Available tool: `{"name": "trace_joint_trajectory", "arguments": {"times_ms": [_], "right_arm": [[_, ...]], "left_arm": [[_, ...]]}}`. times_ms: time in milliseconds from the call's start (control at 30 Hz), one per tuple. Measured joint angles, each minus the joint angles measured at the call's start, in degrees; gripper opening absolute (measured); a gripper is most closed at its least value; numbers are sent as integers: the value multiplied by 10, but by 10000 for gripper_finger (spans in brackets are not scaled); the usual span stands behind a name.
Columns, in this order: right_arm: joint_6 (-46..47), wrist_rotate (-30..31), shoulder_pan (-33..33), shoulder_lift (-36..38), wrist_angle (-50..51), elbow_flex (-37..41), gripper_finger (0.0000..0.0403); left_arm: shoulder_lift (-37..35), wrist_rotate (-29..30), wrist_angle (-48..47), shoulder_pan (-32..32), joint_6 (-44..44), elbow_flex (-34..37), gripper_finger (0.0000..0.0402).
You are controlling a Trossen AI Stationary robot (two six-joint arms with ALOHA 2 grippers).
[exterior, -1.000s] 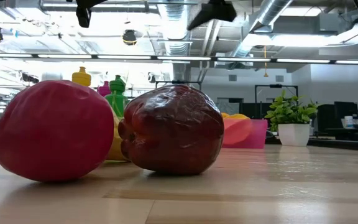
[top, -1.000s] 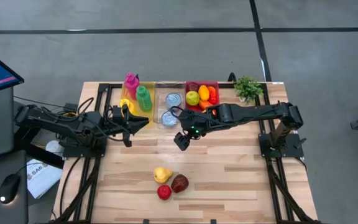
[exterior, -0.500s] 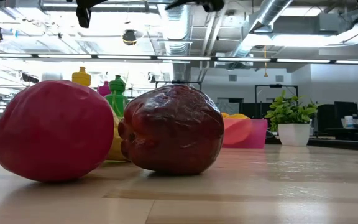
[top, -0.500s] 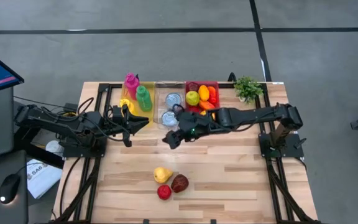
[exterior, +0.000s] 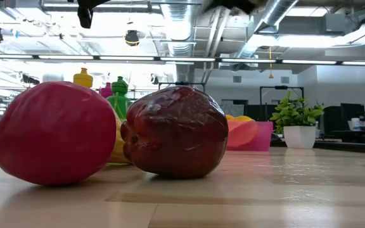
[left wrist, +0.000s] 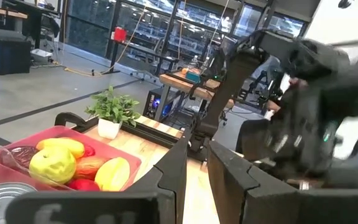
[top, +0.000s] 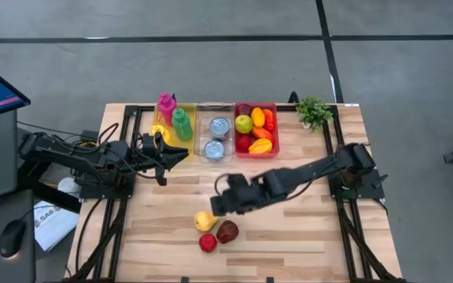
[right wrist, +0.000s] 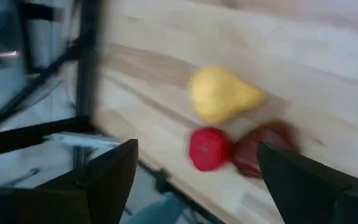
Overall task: Pick & Place Food Item
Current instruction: Put the right red apple into the pink bin
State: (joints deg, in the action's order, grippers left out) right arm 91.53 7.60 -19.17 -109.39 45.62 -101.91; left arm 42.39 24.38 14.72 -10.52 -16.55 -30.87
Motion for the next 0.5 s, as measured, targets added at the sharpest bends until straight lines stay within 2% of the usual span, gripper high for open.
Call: {"name": "trace_joint_trajectory", "arguments": {"times_ms": [300,500], "right_arm": [[156,-18,-40,-80,17,2,322],[189,-28,-42,-120,-15,1,322]], "left_arm": [[12,-2,-18,0,0,-1,53],[24,-2,-38,0,0,0,53]]}}
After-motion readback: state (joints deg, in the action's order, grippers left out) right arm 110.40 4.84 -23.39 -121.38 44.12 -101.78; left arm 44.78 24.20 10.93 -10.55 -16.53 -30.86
